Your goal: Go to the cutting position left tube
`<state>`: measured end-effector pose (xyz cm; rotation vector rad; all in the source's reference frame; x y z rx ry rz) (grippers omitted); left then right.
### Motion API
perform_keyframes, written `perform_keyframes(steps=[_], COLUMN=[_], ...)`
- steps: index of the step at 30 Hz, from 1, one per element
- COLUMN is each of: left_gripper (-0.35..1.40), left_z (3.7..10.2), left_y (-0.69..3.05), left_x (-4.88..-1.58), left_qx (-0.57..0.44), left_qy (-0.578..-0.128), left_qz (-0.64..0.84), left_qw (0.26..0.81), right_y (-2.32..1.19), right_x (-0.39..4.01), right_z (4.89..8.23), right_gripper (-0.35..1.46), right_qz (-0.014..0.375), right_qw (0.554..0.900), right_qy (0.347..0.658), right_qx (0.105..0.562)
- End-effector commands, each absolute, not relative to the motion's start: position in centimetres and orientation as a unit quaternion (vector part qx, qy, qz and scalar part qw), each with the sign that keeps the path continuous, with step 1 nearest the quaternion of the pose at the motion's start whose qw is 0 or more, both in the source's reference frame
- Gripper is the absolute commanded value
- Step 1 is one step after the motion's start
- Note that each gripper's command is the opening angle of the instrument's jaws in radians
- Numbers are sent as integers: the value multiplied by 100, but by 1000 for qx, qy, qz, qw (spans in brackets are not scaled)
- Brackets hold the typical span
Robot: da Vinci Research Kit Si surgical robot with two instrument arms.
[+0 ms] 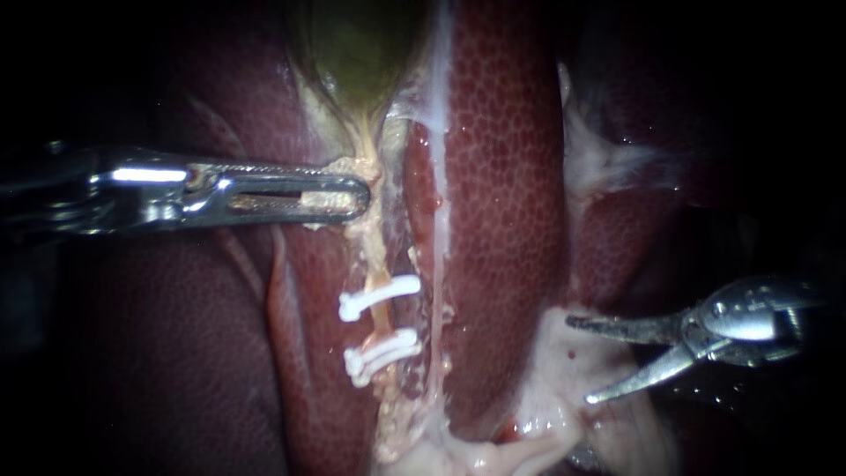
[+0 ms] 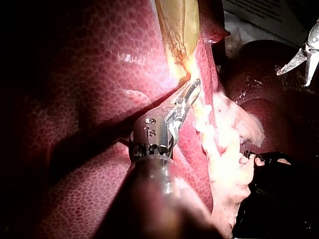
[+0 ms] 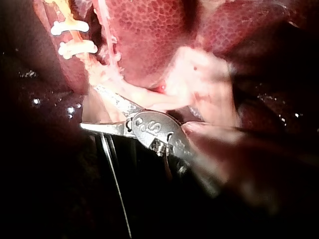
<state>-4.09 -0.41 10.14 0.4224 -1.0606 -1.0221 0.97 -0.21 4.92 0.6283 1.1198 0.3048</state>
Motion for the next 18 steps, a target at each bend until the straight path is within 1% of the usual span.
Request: perform_keyframes(steps=[1, 11, 18], left_gripper=[-35, -35, -35], left_z=[1014, 1013, 998], left_y=[-41, -40, -28], left_x=[-409, -403, -379], left_qx=[191, 193, 193], left_qy=[-480, -480, -478], left_qz=[-462, -461, -465], left_qw=[721, 721, 720], right_y=[-21, -22, -21], right_x=[97, 98, 99], right_z=[492, 492, 492], right_gripper=[143, 143, 143], right_qz=[141, 142, 142], right_qw=[790, 790, 790], right_qy=[520, 520, 520], right_qx=[292, 292, 292])
